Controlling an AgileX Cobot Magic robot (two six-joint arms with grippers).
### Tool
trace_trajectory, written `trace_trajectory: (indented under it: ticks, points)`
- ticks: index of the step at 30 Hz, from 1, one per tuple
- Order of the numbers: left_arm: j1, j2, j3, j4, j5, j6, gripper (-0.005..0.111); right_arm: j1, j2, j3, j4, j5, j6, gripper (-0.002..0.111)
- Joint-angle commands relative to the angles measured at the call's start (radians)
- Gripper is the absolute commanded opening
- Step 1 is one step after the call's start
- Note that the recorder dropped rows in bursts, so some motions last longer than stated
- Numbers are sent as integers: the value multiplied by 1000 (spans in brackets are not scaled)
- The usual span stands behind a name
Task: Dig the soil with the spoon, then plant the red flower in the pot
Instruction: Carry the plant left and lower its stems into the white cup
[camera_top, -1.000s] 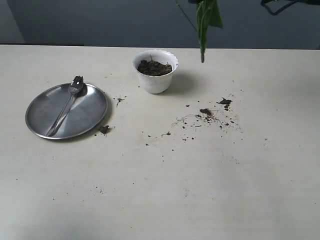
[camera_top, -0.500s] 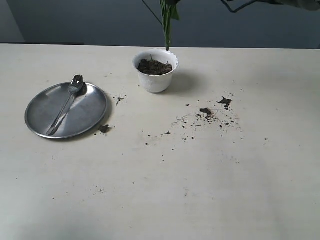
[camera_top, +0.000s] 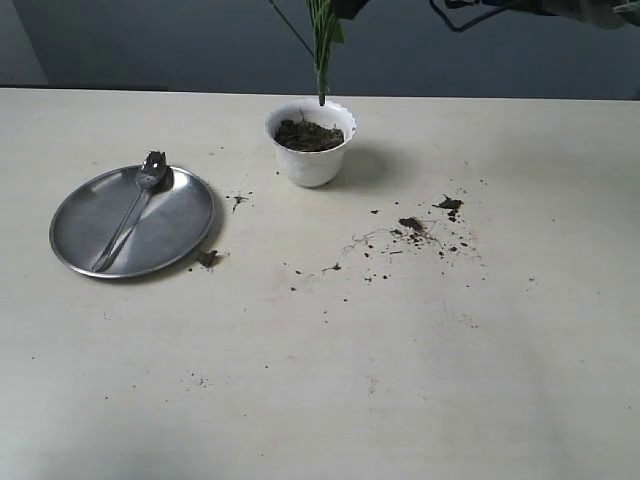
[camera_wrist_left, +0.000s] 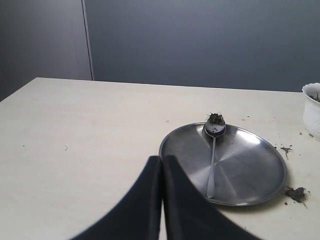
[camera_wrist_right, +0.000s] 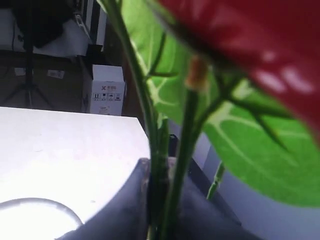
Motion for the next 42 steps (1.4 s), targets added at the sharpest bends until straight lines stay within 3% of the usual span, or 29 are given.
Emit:
trace_trajectory:
  ticks: [1,7,16,20,28,33,42]
  points:
    - [1,-4,4,-3,-5,-7,1,-13,-5,-10,13,110,-6,-1]
    - [1,-4,4,-3,-5,-7,1,-13,-5,21,-43,169,-6,-1]
    - [1,-4,4,-3,-5,-7,1,29,6,39,-112,84,-6,-1]
    - [1,-4,4,-3,-5,-7,1,77,8,39,-174,-44,-6,-1]
    - [1,-4,4,-3,-5,-7,1,120,18,29,-95,-238,-6,-1]
    - [1,-4,4,-3,-5,-7,1,148,84,-78,-58,-356,-6,-1]
    - [1,-4,4,-3,-5,-7,1,155,157,-81,13,-401,-6,-1]
